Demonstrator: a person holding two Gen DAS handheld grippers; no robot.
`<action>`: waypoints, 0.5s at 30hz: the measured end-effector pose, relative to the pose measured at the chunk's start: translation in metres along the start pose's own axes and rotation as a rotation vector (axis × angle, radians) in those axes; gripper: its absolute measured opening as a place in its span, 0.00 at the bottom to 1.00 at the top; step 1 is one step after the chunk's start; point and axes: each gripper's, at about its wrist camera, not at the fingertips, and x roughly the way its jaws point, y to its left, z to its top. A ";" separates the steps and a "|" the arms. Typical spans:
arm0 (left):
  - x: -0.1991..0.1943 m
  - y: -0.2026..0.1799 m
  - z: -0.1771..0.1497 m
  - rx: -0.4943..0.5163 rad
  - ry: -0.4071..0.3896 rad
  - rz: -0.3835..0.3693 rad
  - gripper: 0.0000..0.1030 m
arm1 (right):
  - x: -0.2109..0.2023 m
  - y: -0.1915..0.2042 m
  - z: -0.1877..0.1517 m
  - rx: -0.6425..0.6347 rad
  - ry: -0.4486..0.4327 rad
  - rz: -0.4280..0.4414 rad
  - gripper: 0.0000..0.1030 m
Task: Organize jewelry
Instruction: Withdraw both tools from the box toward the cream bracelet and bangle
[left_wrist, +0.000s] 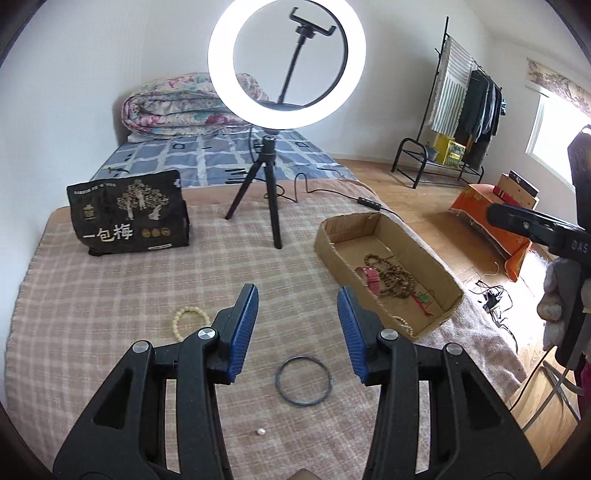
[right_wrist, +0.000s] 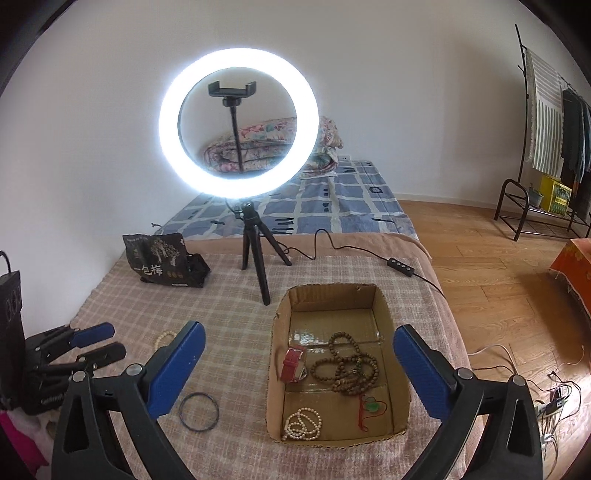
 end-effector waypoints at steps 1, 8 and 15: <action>0.000 0.009 -0.001 -0.007 0.005 0.013 0.44 | 0.000 0.005 -0.004 -0.007 0.008 0.009 1.00; -0.003 0.068 -0.016 -0.068 0.021 0.107 0.44 | 0.007 0.045 -0.035 -0.101 0.054 0.055 1.00; 0.006 0.109 -0.033 -0.112 0.048 0.157 0.44 | 0.029 0.084 -0.075 -0.197 0.118 0.083 1.00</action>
